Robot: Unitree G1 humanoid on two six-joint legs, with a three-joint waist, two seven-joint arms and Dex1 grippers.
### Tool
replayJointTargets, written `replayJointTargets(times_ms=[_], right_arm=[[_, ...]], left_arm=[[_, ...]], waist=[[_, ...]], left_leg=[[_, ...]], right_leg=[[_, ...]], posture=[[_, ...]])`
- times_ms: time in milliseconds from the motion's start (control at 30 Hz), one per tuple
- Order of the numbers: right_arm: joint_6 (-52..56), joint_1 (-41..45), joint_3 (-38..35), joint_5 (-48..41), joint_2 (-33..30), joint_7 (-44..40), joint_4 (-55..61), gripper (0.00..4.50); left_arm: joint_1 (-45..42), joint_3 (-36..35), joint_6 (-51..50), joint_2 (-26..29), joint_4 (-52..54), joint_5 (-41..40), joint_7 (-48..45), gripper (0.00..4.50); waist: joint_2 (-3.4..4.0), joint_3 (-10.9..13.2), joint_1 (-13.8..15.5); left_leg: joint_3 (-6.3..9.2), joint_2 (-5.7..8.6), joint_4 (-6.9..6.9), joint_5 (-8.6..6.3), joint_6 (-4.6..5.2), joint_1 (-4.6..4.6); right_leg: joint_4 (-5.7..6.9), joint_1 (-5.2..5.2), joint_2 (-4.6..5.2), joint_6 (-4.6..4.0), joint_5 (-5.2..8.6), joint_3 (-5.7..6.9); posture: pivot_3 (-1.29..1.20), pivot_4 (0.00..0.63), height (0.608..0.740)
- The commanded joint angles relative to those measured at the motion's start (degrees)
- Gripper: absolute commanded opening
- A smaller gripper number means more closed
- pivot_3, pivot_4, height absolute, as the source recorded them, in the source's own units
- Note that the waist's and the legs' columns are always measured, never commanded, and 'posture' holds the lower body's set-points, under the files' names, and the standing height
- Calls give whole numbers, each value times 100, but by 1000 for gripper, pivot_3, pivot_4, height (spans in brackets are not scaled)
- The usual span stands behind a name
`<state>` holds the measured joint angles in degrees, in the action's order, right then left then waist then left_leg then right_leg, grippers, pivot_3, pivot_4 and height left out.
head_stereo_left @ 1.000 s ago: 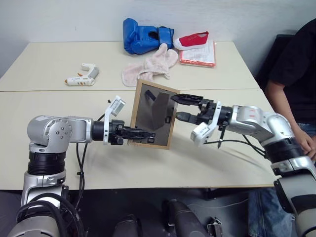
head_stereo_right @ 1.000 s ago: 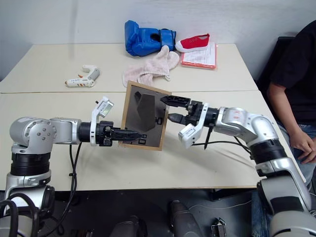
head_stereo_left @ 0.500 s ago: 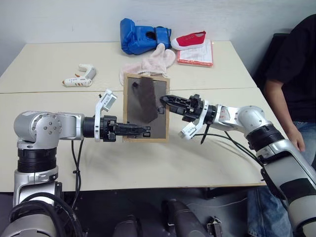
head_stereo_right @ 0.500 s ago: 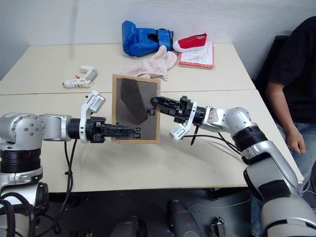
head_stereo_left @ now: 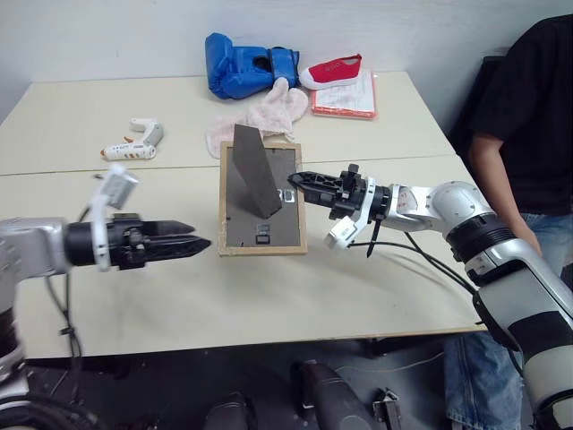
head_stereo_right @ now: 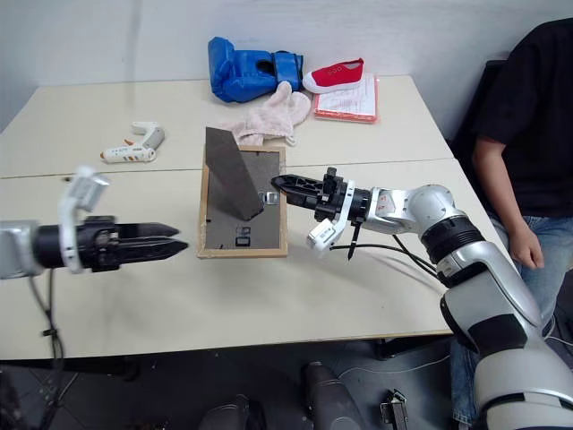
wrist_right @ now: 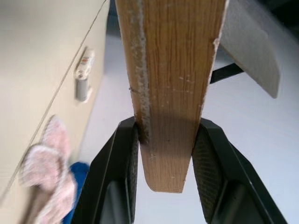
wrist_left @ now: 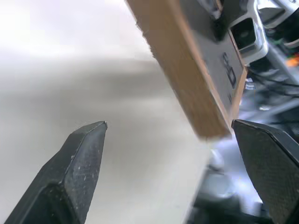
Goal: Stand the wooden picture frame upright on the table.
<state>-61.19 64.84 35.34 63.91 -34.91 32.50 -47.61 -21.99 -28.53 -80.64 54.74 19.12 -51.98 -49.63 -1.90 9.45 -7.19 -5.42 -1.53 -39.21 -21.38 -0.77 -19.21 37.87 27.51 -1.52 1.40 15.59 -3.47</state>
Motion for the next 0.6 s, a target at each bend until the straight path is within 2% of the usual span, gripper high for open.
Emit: replayJointTargets(times_ms=[33, 67, 100, 133, 167, 200, 267, 333, 400, 500, 600], right_arm=[[-696, -14, -452, -2858, 302, -2278, -762, 1203], [-78, -372, -501, -4482, 393, -3799, -334, 1203], [988, -771, -657, -6036, 474, -5340, 333, 1203], [1803, -1049, -793, -7122, 517, -6452, 844, 1202], [2957, -1285, -1066, -8099, 546, -7238, 1455, 1202], [3745, -1414, -1289, -8631, 545, -7649, 1856, 1202], [5696, -1593, -1648, -9676, 477, -8271, 2537, 1201], [7325, -1659, -1893, -10316, 422, -8535, 2855, 1201], [8520, -1718, -2085, -10663, 456, -8600, 2940, 1201], [9714, -1801, -2305, -10883, 569, -8611, 2968, 1201], [10225, -1932, -2372, -10779, 664, -8723, 2947, 1201]], left_arm=[[523, -1177, 463, 65, 780, -242, -52, 4500], [667, -1371, 543, 40, 892, -272, -20, 4500], [792, -1496, 638, 13, 981, -281, 19, 4500], [887, -1578, 711, -3, 1041, -301, 56, 4500], [945, -1585, 777, -52, 1083, -314, 142, 4500], [989, -1581, 831, -82, 1107, -336, 210, 4500], [1046, -1498, 945, -166, 1156, -377, 331, 4500], [1084, -1385, 1064, -206, 1194, -413, 410, 4500], [1097, -1266, 1219, -218, 1224, -473, 411, 4500], [1122, -1114, 1453, -170, 1238, -487, 380, 4500], [1091, -992, 1643, -142, 1207, -508, 375, 4500]], waist=[[-7, 0, -4], [-10, 0, -2], [-12, -2, 1], [-12, -2, 16], [-9, -1, 67], [-5, 2, 94], [0, 5, 171], [0, 5, 221], [-2, 4, 251], [-2, 4, 260], [-2, 4, 250]], left_leg=[[1, 0, -1, 1, 1, 4], [4, 0, -1, 1, 2, 9], [7, 0, -1, 1, 2, 13], [14, -5, -2, 1, 2, 19], [21, -8, -4, 1, 2, 19], [24, -11, -8, 1, 3, 18], [26, -9, -13, -3, 9, 9], [28, -9, -16, -6, 14, 4], [29, -10, -13, -7, 14, -1], [29, -8, -10, -8, 13, -4], [26, -7, -10, -8, 14, -8]], right_leg=[[-1, -7, 0, 0, 0, 3], [-1, -12, 0, 0, 0, 4], [-1, -17, 0, 1, 0, 7], [-1, -26, 0, 1, 0, 14], [2, -30, 0, 1, 0, 19], [13, -34, 3, 3, -2, 23], [11, -31, 8, 7, -5, 24], [8, -24, 10, 8, -5, 25], [3, -18, 9, 6, -4, 28], [-6, -16, 9, 4, -3, 28], [-7, -12, 9, 4, -2, 26]], posture=[[0, 150, 740], [0, 150, 740], [0, 150, 740], [0, 150, 740], [0, 150, 740], [0, 150, 740], [0, 150, 740], [0, 150, 740], [0, 150, 740], [0, 150, 740], [0, 150, 740]])
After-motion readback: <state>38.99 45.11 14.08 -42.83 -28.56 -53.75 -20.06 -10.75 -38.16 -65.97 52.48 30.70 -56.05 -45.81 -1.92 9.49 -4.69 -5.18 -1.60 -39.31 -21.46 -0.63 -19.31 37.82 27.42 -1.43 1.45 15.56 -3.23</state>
